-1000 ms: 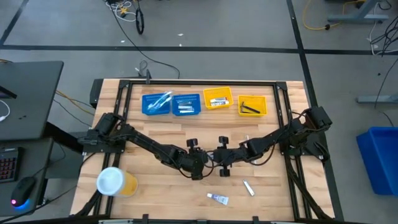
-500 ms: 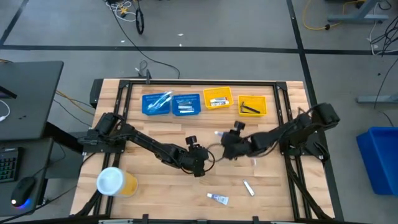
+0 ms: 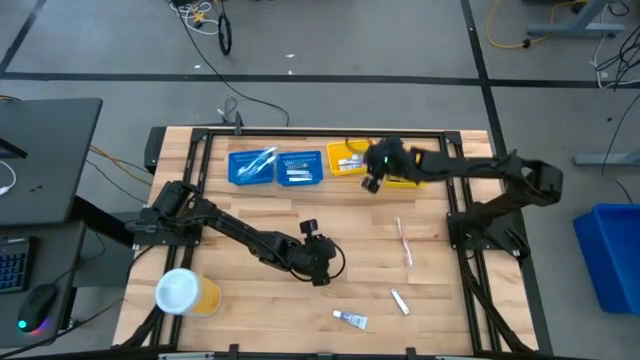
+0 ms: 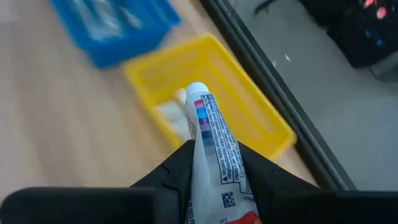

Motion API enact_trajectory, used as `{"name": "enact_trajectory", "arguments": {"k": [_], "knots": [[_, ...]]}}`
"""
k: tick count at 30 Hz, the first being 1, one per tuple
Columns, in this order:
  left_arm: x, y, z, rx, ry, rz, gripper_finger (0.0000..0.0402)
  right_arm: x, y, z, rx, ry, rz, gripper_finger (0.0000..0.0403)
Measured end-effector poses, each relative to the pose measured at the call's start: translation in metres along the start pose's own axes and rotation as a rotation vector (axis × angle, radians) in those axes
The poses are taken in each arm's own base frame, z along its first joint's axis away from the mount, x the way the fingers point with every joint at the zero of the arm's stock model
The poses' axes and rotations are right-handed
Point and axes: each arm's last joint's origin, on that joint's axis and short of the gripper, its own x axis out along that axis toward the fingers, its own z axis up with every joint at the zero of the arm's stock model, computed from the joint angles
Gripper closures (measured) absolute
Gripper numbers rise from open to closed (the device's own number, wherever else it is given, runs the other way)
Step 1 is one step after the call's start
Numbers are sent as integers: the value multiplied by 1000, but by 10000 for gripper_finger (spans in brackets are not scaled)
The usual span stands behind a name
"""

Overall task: Pick & Place Travel size toiletries
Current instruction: Put the white toothpaste into the left yellow bin

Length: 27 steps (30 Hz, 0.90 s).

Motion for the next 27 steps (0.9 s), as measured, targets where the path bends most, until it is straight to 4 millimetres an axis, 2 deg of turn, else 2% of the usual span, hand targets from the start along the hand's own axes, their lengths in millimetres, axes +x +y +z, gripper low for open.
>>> {"name": "enact_trajectory", "arguments": {"k": [5,10,18,27], "knots": [[1,1,3,-17,-24,-5,286,23,-42,-5,62,-12,27,305],[3,3,6,-35,-36,-4,286,41,-63,-13,119,-6,54,300],[4,5,6,-41,-35,-1,286,66,-65,-25,97,41,69,298],[4,5,6,-45,-34,-1,286,74,-64,-23,99,-8,94,293]]}}
